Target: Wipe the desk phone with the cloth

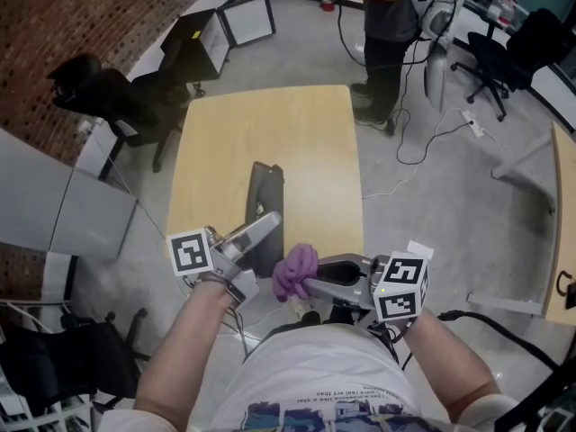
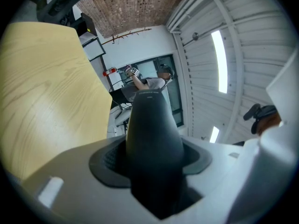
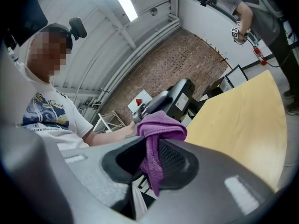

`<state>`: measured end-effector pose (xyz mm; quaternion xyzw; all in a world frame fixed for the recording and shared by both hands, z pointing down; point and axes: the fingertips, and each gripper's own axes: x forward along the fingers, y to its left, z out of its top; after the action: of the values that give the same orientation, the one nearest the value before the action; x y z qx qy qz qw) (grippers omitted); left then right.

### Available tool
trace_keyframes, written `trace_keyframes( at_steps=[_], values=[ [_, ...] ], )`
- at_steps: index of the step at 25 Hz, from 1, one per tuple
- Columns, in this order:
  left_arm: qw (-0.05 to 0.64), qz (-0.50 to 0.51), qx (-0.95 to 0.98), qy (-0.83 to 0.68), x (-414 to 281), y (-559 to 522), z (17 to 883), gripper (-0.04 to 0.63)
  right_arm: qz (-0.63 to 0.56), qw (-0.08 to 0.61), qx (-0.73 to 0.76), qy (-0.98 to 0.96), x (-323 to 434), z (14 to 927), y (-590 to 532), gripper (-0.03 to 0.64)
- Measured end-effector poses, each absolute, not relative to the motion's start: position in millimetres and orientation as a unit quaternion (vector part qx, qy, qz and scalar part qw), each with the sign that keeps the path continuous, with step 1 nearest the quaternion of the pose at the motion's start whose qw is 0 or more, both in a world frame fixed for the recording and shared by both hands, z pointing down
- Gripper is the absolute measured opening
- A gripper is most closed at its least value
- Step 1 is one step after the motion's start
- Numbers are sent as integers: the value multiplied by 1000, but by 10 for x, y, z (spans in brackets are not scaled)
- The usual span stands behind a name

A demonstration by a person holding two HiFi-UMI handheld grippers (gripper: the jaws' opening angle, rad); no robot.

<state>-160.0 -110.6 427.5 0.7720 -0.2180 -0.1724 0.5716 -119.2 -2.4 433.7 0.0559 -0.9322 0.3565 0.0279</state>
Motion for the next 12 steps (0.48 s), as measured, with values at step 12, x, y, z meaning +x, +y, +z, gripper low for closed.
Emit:
trace_keyframes(
  at_steps=[12],
  values=[
    [569, -130, 777, -237, -1576, -982, 4503, 293, 347, 64, 196, -915, -734, 4749, -470, 87]
  ],
)
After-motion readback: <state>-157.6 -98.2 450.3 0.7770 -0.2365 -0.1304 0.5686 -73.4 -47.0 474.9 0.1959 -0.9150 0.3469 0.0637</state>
